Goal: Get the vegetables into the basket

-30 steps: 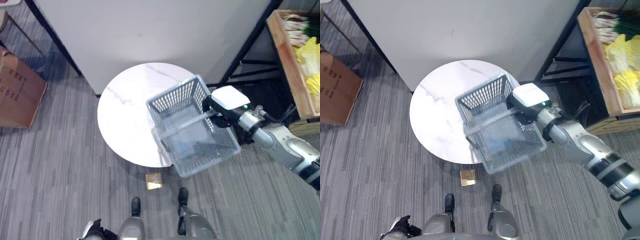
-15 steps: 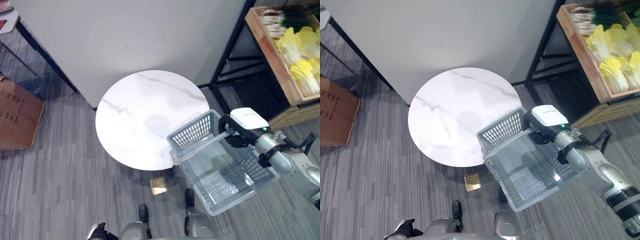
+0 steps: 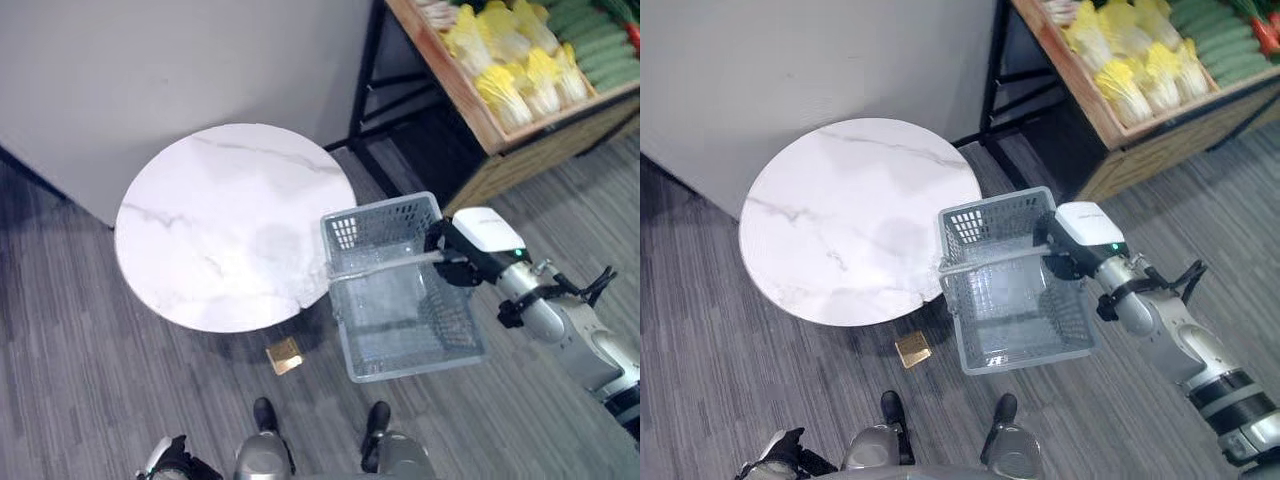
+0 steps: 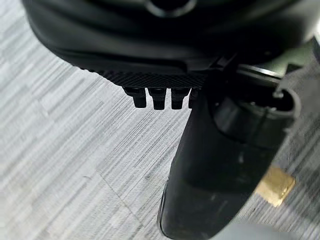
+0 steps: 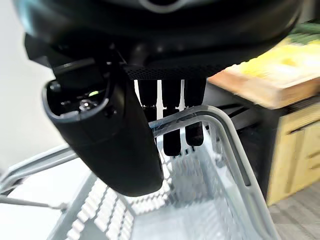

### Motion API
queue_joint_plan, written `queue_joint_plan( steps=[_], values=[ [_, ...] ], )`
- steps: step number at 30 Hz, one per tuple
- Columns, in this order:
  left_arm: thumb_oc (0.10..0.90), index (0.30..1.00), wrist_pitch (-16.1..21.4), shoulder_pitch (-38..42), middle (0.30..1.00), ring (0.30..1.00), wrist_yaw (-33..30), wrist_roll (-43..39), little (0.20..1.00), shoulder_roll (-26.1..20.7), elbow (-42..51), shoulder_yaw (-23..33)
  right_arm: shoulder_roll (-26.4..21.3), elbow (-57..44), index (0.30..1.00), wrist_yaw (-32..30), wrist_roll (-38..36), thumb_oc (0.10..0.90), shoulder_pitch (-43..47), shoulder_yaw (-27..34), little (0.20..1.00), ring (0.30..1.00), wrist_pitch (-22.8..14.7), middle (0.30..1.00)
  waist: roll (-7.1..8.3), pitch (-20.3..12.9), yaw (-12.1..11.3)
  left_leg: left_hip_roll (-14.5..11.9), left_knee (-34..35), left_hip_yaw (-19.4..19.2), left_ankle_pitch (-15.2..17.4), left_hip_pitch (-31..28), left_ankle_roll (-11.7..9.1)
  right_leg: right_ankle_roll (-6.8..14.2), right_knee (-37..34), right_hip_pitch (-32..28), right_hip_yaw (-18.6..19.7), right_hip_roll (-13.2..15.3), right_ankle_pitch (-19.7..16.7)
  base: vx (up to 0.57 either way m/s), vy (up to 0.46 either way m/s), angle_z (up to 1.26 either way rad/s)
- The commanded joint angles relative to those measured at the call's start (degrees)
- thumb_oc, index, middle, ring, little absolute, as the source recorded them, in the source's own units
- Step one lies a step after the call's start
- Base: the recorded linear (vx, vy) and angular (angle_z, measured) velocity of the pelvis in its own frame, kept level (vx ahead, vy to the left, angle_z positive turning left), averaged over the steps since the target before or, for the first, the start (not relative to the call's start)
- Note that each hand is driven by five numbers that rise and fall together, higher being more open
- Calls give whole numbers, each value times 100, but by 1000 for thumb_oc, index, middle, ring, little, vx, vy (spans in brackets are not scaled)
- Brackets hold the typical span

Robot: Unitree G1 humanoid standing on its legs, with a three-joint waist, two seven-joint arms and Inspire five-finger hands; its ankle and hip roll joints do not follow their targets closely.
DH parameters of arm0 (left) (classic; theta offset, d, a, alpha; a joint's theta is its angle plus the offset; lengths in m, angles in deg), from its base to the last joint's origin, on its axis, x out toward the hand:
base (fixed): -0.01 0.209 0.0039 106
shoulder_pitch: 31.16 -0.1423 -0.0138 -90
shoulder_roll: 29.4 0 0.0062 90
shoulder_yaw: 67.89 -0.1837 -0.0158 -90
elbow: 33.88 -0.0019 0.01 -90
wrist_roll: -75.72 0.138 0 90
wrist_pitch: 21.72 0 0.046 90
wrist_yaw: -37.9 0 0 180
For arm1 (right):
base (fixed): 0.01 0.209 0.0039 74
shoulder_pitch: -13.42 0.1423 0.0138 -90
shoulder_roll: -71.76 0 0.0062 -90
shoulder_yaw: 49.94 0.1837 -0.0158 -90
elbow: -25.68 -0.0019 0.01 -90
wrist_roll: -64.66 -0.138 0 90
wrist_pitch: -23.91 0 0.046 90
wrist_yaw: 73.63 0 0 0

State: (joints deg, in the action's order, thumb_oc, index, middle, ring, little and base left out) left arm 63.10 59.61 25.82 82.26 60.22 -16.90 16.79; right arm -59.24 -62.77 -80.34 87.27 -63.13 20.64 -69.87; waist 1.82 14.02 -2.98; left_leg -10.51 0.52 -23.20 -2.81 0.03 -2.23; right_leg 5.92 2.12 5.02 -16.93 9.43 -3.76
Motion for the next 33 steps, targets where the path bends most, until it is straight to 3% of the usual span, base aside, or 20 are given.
queue_joint_plan(
  steps=[1, 5, 7, 15, 16, 20, 22, 23, 24, 25, 27, 28, 33],
  values=[
    [900, 1000, -99, 10, 1000, 1000, -14, 249, 1000, -214, -356, -104, -164, -633, 300, -547, -90, 400, 424, 739, 300, 300, -178, 300, 231, -372, 57, 379, -135, 121, 362, 303, -48, 616, -132, -221, 88, 495, -235, 48, -161, -24],
    [900, 1000, -97, -7, 1000, 1000, 33, 265, 1000, -142, -388, -114, -222, -738, 300, -507, -125, 400, 283, 866, 300, 300, -181, 300, 212, -351, 111, 344, -88, -19, 183, 293, -57, 540, -234, -221, 28, 453, -288, -18, -78, -17],
    [900, 1000, -78, -17, 1000, 1000, 41, 226, 1000, -9, -379, -138, -314, -915, 300, -492, -196, 400, -112, 1193, 300, 300, -214, 300, 78, -370, 247, 238, 26, -57, 43, 208, -165, 490, -282, -223, 43, 347, -176, 31, -177, -11],
    [900, 1000, -71, 80, 1000, 1000, -14, -16, 1000, 185, -352, -131, -324, -945, 300, -610, -170, 400, -769, 1817, 300, 300, -165, 300, -175, -323, 471, -3, 196, -119, -246, 125, -354, 330, -112, -134, 114, 128, 80, 3, -120, -6],
    [900, 1000, -52, 110, 1000, 1000, -63, -74, 1000, 204, -280, -152, -306, -899, 300, -696, -170, 400, -944, 2031, 300, 300, -137, 300, -261, -308, 542, -75, 266, -62, -245, 64, -469, 335, -54, -115, 208, 35, 264, 48, -147, -23],
    [900, 1000, -40, 192, 1000, 1000, -157, -167, 1000, 196, -201, -119, -259, -853, 300, -864, -172, 400, -1345, 2490, 300, 300, -136, 300, -352, -220, 671, -358, 17, -32, -383, 148, -664, 136, -84, -162, 276, -229, 401, 3, -279, -15],
    [900, 1000, -39, 223, 1000, 1000, -212, -184, 1000, 198, -157, -89, -300, -852, 300, -914, -132, 400, -1401, 2570, 300, 300, -157, 300, -330, -132, 684, -441, -494, 165, -278, 272, -700, 48, -151, -232, 375, -337, 452, -15, -264, -17],
    [900, 1000, -15, 268, 1000, 1000, -237, -235, 1000, 218, -112, -136, -331, -788, 300, -933, -152, 400, -1281, 2520, 300, 300, -164, 300, -297, -28, 573, -291, -668, 584, -420, 449, -604, -47, -162, -193, 452, -387, 362, -49, -204, -40],
    [900, 1000, 21, 287, 1000, 1000, -224, -362, 1000, 236, -93, -164, -348, -677, 300, -954, -261, 400, -1110, 2414, 300, 300, -165, 300, -249, -16, 521, 64, -629, 1150, -175, 655, -468, -51, -180, -158, 631, -411, 355, -42, -129, -61],
    [900, 1000, 41, 263, 1000, 1000, -194, -407, 1000, 224, -77, -171, -340, -629, 300, -959, -294, 400, -1053, 2367, 300, 300, -164, 300, -234, -25, 477, 183, -531, 1435, -147, 736, -423, -55, -180, -134, 740, -448, 358, 67, -90, -65],
    [900, 1000, 77, 236, 1000, 1000, -170, -479, 1000, 221, -12, -189, -343, -614, 300, -953, -317, 400, -1022, 2347, 300, 300, -163, 300, -236, -56, 449, 231, -406, 1640, -233, 848, -411, -56, -165, -87, 850, -474, 347, 101, -14, -100],
    [900, 1000, 150, 209, 1000, 1000, -100, -632, 1000, 205, 90, -266, -304, -508, 300, -943, -424, 400, -960, 2294, 300, 300, -181, 300, -261, -54, 357, 301, -172, 2168, -496, 1114, -415, -81, -132, -118, 1072, -562, 380, 121, 6, -97],
    [900, 1000, 179, 235, 1000, 1000, -34, -662, 1000, 171, 81, -358, -267, -307, 300, -905, -469, 400, -829, 2126, 300, 300, -183, 300, -282, -14, 291, 312, 159, 2593, -762, 1237, -500, -72, -85, -188, 1435, -679, 469, 111, 64, -57]
  ],
)
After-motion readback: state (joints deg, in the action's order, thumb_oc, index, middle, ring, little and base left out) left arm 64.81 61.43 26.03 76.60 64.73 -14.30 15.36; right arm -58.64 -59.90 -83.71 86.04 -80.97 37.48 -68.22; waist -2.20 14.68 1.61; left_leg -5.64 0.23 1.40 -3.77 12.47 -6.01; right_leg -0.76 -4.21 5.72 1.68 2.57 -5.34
